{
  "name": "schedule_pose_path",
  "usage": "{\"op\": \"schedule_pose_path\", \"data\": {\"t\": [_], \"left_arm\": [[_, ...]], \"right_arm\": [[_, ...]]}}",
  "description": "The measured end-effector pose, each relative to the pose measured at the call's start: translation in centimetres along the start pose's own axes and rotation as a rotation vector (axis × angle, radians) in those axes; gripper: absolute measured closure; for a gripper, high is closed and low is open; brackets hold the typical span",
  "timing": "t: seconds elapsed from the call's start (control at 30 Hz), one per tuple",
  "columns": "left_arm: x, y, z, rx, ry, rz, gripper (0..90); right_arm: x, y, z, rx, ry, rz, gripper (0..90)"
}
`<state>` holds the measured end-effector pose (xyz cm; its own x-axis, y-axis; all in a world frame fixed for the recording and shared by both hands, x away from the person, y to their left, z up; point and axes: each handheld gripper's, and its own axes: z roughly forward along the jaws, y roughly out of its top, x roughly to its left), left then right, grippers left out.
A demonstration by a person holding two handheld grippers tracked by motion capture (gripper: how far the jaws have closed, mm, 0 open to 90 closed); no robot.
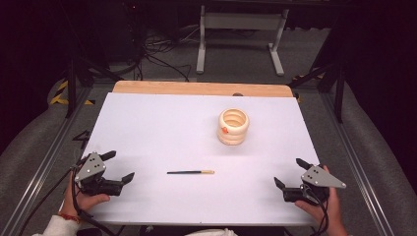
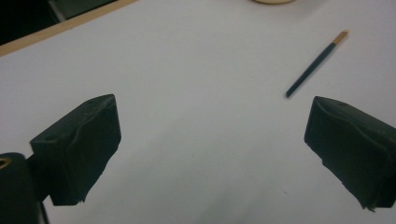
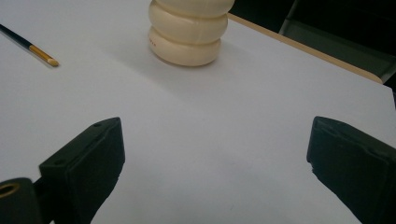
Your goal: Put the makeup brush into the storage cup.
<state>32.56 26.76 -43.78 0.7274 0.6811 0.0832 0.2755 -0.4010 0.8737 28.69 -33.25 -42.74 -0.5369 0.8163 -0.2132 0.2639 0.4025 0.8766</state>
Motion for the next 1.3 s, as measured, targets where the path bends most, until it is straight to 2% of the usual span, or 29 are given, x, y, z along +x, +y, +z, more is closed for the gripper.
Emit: {"op": "schedule_pose_path", "data": {"t": [0.07, 0.17, 0.2, 0.27, 0.3, 0.33, 0.43, 0.5, 0.73, 0.97, 1.03, 1.3], "left_arm": [[-0.3, 0.1, 0.4, 0.026, -0.018, 0.011, 4.5], [-0.4, 0.0, 0.6, 0.05, -0.018, 0.003, 4.3], [-0.5, 0.0, 0.6, 0.06, -0.019, 0.012, 4.8], [-0.4, 0.0, 0.5, 0.059, -0.037, 0.01, 6.1], [-0.3, 0.1, 0.4, 0.071, -0.042, 0.016, 7.5], [-0.2, 0.2, 0.5, 0.088, -0.029, 0.026, 7.0], [0.0, 0.5, 0.8, 0.107, -0.039, 0.024, 7.2], [0.0, 0.8, 1.1, 0.128, -0.05, 0.041, 8.0], [-0.3, 1.8, 1.8, 0.139, -0.064, 0.071, 9.1], [-0.7, 2.4, 2.0, 0.15, -0.05, 0.092, 8.9], [-0.8, 2.6, 2.2, 0.16, -0.068, 0.089, 8.6], [-1.4, 3.7, 2.7, 0.176, -0.079, 0.133, 8.1]], "right_arm": [[0.0, 0.0, -0.1, -0.002, -0.002, -0.001, 5.1], [0.0, 0.1, 0.0, 0.001, -0.008, 0.0, 5.2], [0.1, 0.1, 0.1, 0.007, -0.007, 0.0, 5.2], [0.2, 0.0, 0.3, 0.012, -0.005, -0.008, 5.2], [0.3, 0.0, 0.3, 0.016, -0.003, -0.011, 5.2], [0.4, 0.1, 0.4, 0.018, -0.004, -0.015, 5.2], [0.3, 0.0, 0.5, 0.02, -0.001, -0.01, 5.2], [0.4, 0.0, 0.5, 0.023, 0.0, -0.01, 5.2], [0.4, 0.0, 0.5, 0.026, 0.003, -0.013, 5.1], [0.3, 0.0, 0.5, 0.023, 0.001, -0.013, 5.2], [0.2, 0.0, 0.5, 0.014, 0.005, -0.001, 5.3], [0.3, 0.1, 0.5, 0.011, 0.009, -0.006, 5.4]]}}
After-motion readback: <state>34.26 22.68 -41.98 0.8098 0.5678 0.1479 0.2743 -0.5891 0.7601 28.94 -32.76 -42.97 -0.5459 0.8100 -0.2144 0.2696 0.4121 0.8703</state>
